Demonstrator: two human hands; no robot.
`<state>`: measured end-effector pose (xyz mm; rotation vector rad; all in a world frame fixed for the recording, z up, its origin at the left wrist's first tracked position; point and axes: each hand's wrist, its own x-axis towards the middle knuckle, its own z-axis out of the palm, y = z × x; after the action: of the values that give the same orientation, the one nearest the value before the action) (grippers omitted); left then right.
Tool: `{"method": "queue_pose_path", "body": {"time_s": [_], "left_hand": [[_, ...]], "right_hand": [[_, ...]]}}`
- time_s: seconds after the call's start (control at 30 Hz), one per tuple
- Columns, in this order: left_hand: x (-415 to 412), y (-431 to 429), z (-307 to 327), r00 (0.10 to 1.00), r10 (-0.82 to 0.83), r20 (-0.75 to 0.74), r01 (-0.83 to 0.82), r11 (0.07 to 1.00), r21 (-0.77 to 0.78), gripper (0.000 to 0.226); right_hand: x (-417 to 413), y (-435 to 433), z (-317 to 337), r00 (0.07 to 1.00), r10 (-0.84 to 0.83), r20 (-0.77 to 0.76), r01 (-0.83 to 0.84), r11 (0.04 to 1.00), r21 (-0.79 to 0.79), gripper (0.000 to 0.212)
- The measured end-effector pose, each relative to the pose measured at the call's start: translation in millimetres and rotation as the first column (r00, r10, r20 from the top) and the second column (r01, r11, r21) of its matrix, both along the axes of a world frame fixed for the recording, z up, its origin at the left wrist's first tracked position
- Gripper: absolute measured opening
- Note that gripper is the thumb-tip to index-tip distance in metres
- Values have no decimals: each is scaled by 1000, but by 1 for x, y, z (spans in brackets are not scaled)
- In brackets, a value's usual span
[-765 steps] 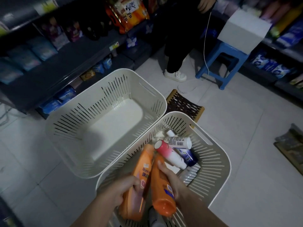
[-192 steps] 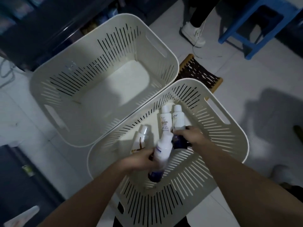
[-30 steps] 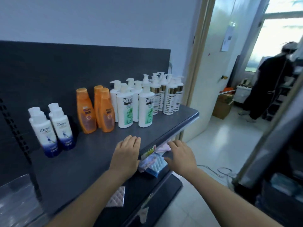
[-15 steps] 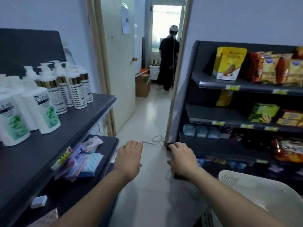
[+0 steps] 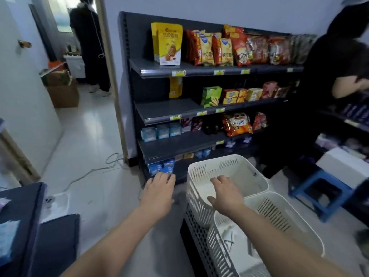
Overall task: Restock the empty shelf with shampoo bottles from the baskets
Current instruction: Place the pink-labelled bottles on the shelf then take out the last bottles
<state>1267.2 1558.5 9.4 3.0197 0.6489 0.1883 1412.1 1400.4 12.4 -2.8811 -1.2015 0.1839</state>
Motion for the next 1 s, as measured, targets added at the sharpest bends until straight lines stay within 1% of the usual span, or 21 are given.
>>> {"method": "queue_pose_path", "body": {"time_s": [0.13, 0.3, 0.5, 0.57, 0.67, 0.73, 0.87, 0.93, 1.0], "left_hand": [[35, -30, -11, 994, -103, -37, 103, 995, -1, 71], [78, -71, -32, 970, -239, -30, 239, 971, -21, 63], [127, -110, -69, 953, -295, -62, 295, 955, -24, 63], [142, -123, -82, 945, -314, -94, 310, 949, -49, 57], [162, -143, -101, 929, -327, -172, 294, 936, -192, 43], [174, -154, -117, 912, -344, -223, 305, 932, -194, 41], [193, -169, -144, 875, -344, -342, 285, 935, -211, 51], [199, -173, -157, 848, -345, -402, 285, 937, -203, 46], [205, -177, -172, 827, -336, -450, 256, 939, -231, 43]], "right_hand": [[17, -47, -16, 993, -116, -38, 115, 993, -40, 60], [39, -95, -42, 969, -231, -89, 223, 971, -87, 58], [73, -139, -73, 938, -309, -159, 286, 946, -152, 56], [85, -151, -85, 929, -323, -183, 290, 939, -184, 56], [107, -167, -103, 917, -336, -215, 285, 929, -236, 60], [120, -179, -114, 910, -340, -238, 273, 922, -275, 60], [140, -198, -137, 879, -374, -296, 274, 904, -330, 60], [147, -204, -150, 857, -402, -323, 288, 892, -347, 59], [153, -208, -164, 833, -431, -346, 306, 881, -362, 60]]}}
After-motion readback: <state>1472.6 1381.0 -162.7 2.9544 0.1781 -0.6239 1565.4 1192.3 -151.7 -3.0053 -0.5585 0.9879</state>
